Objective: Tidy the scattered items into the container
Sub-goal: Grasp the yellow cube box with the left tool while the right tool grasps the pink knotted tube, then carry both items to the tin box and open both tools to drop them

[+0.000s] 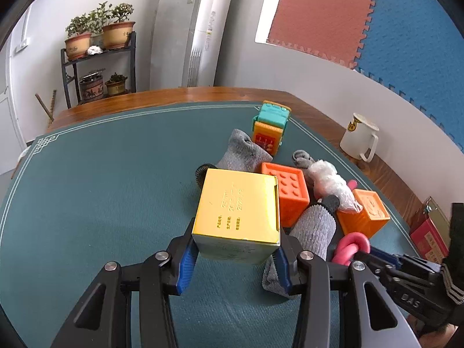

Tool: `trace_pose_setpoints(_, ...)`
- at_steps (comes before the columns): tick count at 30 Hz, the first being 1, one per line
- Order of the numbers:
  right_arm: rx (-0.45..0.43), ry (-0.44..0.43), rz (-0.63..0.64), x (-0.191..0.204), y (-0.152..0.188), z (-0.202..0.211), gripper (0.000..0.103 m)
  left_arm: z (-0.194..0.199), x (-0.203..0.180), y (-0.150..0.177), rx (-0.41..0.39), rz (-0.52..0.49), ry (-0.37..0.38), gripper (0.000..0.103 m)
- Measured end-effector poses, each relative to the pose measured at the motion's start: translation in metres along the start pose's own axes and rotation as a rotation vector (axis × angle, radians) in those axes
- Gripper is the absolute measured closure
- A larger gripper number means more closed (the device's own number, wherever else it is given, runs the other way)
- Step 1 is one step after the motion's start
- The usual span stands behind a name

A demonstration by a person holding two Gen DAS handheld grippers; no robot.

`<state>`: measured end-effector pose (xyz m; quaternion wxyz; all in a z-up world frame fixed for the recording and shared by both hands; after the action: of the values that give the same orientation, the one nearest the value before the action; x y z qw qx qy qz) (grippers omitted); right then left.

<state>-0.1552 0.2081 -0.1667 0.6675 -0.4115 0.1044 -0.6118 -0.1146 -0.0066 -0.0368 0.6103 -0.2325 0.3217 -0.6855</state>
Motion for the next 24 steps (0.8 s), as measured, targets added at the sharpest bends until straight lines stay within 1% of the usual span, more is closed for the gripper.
trace_pose_setpoints(1, -0.022, -0.005, -0.002, 0.0, -0.001, 0.007, 0.086, 0.0, -0.003, 0.001, 0.0, -0.006, 0.0, 0.056)
trace_pose_setpoints(5, -0.112, -0.018, -0.012, -0.002, -0.002, 0.038, 0.086, 0.006, -0.016, 0.003, -0.012, -0.034, 0.009, 0.056)
trace_pose_setpoints(6, -0.136, -0.01, -0.018, -0.006, -0.002, 0.049, 0.086, 0.009, -0.02, 0.004, -0.017, -0.043, 0.013, 0.056)
trace_pose_setpoints(10, -0.232, 0.069, -0.035, -0.027, 0.0, 0.096, 0.086, 0.023, -0.044, 0.007, -0.032, -0.08, 0.038, 0.056)
trace_pose_setpoints(14, -0.356, 0.198, -0.082, -0.07, 0.003, 0.157, 0.086, 0.042, -0.085, 0.01, -0.044, -0.129, 0.095, 0.056)
trace_pose_setpoints(18, -0.434, 0.34, -0.128, -0.116, 0.002, 0.209, 0.086, 0.058, -0.131, 0.012, -0.058, -0.181, 0.158, 0.056)
trace_pose_setpoints(21, -0.466, 0.44, -0.154, -0.147, 0.009, 0.241, 0.086, 0.069, -0.17, 0.013, -0.067, -0.217, 0.212, 0.056)
trace_pose_setpoints(24, -0.463, 0.506, -0.203, -0.176, 0.021, 0.262, 0.086, 0.077, -0.212, 0.018, -0.069, -0.266, 0.26, 0.056)
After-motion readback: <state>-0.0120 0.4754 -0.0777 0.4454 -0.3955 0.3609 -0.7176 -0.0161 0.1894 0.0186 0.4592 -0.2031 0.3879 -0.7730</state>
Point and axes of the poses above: each gripper's, at about its wrist camera, not at the fingertips, and z roughly against the way its jaws point, x to its left, y to its underside, the point moved 9 cm from there along -z, roughly the way its jaws point, and after that the axes turned 9 degrees about -y, right-handed, at the moved point
